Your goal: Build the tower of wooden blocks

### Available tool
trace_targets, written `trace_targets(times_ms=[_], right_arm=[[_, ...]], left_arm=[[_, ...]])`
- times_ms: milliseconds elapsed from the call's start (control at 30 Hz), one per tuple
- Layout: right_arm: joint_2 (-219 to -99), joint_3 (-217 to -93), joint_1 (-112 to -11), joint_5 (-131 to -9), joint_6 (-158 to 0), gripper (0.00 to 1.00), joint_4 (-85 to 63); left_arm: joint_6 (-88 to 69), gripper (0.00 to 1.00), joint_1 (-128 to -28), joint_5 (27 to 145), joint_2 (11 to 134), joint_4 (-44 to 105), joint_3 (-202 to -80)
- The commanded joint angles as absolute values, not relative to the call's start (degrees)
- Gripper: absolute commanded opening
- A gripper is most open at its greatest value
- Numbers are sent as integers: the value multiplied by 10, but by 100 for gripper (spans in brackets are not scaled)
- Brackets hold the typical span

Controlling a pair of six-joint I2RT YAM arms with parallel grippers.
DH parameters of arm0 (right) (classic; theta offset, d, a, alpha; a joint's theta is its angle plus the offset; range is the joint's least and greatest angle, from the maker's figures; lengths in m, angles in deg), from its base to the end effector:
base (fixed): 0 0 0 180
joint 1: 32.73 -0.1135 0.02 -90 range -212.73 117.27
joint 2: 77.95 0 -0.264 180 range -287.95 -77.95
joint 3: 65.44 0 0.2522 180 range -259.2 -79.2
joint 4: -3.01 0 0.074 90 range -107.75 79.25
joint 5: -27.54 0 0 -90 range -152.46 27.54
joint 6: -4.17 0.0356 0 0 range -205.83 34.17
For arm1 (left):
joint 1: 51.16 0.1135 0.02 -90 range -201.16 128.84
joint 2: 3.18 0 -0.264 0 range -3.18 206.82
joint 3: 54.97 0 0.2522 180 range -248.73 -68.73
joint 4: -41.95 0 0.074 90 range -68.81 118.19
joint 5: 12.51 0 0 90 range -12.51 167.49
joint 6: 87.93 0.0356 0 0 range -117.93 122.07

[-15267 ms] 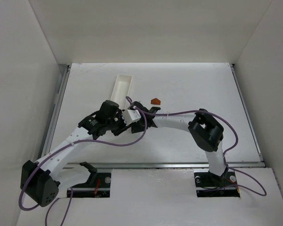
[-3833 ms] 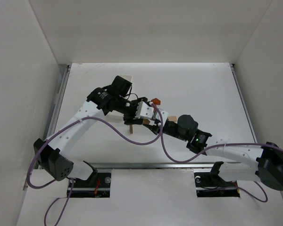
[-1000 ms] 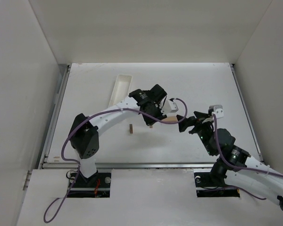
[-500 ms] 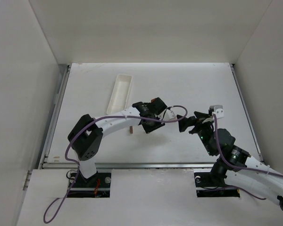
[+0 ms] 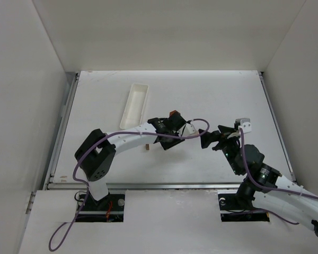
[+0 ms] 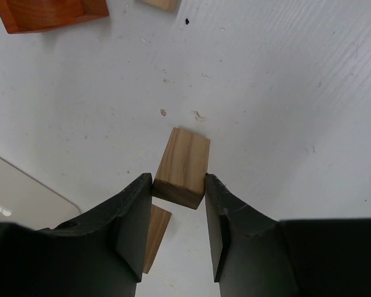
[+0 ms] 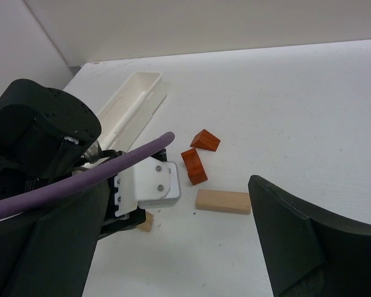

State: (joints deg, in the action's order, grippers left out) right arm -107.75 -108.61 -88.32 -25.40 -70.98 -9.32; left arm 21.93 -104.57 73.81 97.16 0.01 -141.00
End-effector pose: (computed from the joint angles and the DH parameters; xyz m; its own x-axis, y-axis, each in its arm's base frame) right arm 0.0961 0.1023 0.3049 -0.0715 0.2575 -0.9636 -0.3099 0.9126 0.2668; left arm 0.2239 -0.2978 0.2198 -0.2012 0.8397 -0.5044 0.9020 0.3596 0.2389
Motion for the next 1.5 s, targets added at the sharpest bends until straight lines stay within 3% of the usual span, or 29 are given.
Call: trace_targets(times_ms=[0, 1133, 1467], right_arm=[[-1073, -1094, -885, -262, -703, 100, -71], [-1094, -1094, -885, -277, -703, 100, -65], [-1094, -1094, -885, -277, -703, 100, -60]], left_arm=[[246, 0, -1050, 734, 939, 8, -1390], [296, 0, -1050, 765, 933, 9, -1372], [291, 4, -1050, 758, 950, 3, -1383]])
